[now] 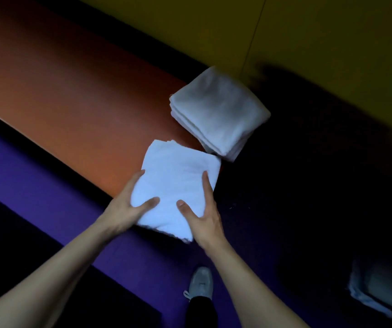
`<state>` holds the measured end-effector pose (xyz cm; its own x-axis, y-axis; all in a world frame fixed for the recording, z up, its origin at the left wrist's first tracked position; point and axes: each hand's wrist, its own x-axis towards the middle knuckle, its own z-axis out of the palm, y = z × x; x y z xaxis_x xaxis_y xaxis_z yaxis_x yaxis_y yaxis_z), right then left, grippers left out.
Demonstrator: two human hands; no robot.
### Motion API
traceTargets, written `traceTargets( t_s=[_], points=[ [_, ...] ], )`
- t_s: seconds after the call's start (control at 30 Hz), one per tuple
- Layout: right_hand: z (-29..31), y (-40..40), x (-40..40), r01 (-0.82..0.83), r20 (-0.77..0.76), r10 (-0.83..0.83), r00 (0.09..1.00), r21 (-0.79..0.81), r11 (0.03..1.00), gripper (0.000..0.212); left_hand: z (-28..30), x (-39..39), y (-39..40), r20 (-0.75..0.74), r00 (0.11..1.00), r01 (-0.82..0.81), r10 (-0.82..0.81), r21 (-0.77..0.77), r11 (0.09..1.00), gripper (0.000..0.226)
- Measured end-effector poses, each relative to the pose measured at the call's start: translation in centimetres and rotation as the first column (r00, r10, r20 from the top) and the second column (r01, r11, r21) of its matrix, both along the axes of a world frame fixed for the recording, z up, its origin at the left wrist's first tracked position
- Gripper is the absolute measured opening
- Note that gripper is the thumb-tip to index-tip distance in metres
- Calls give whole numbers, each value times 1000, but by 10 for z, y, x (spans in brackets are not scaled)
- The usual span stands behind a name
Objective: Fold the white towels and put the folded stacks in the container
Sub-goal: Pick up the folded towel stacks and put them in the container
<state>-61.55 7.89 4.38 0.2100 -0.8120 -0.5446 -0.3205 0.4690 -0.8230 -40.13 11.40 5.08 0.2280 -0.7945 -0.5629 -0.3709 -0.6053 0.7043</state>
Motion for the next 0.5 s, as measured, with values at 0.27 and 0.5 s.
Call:
traceTargets(
  t_s=[0.27,0.5],
  points=[
    [-12,-5,-50,-64,194,47,980,82,995,83,-9,-58,30,-262,939,-241,223,-36,970,69],
    [-14,4,-113,-10,289,-16,957,89,996,84,-1,-117,43,-330,913,-260,238,-24,965,79]
  ],
)
